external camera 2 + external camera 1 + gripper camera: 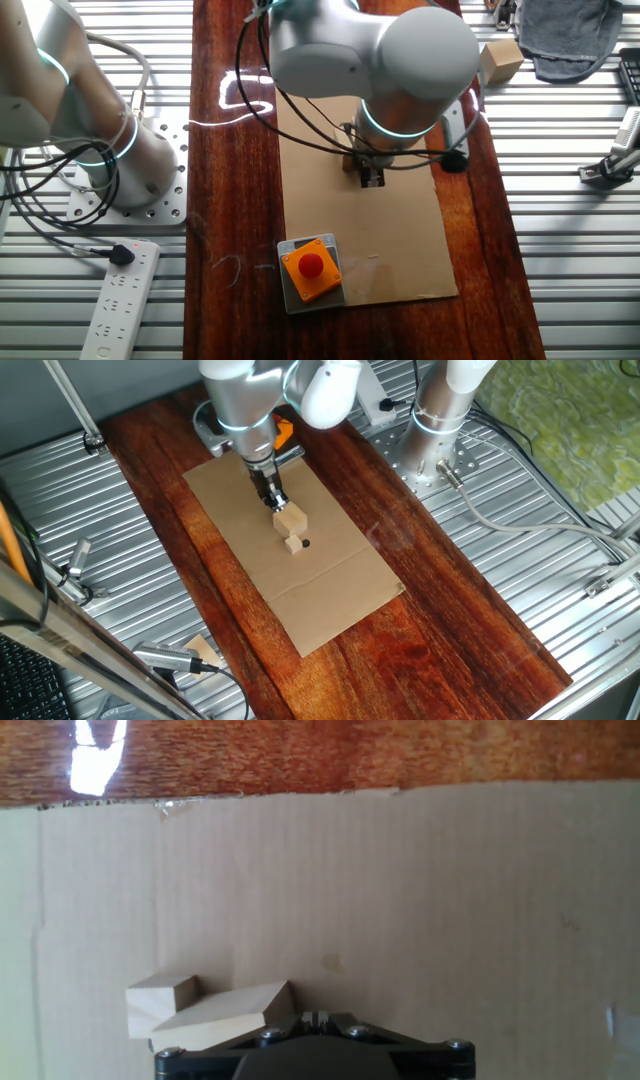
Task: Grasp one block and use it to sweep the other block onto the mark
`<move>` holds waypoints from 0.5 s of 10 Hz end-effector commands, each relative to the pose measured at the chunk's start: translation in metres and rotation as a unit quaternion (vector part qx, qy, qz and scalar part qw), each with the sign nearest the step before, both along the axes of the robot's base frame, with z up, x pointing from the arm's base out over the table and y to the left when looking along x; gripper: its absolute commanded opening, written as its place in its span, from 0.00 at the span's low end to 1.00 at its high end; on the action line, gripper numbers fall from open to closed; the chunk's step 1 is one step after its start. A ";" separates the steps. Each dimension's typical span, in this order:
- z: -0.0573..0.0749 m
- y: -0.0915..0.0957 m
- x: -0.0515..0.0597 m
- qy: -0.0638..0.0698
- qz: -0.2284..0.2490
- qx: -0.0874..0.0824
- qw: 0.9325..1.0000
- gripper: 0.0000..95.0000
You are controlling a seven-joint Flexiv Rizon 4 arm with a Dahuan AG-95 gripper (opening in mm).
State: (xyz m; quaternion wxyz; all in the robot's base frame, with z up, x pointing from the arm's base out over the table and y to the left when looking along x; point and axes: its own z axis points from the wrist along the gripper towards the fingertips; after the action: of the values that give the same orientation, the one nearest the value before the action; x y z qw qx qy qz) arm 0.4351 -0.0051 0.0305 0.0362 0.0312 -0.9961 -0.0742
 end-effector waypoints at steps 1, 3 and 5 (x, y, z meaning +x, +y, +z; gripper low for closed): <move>0.000 0.002 -0.002 0.001 -0.006 0.001 1.000 0.00; 0.000 0.005 -0.002 0.000 -0.007 0.001 1.000 0.00; 0.008 0.010 0.004 0.009 -0.011 0.000 1.000 0.00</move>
State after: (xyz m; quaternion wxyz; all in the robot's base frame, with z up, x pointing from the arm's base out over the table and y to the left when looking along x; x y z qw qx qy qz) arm 0.4394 0.0068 0.0405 0.0444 0.0183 -0.9961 -0.0734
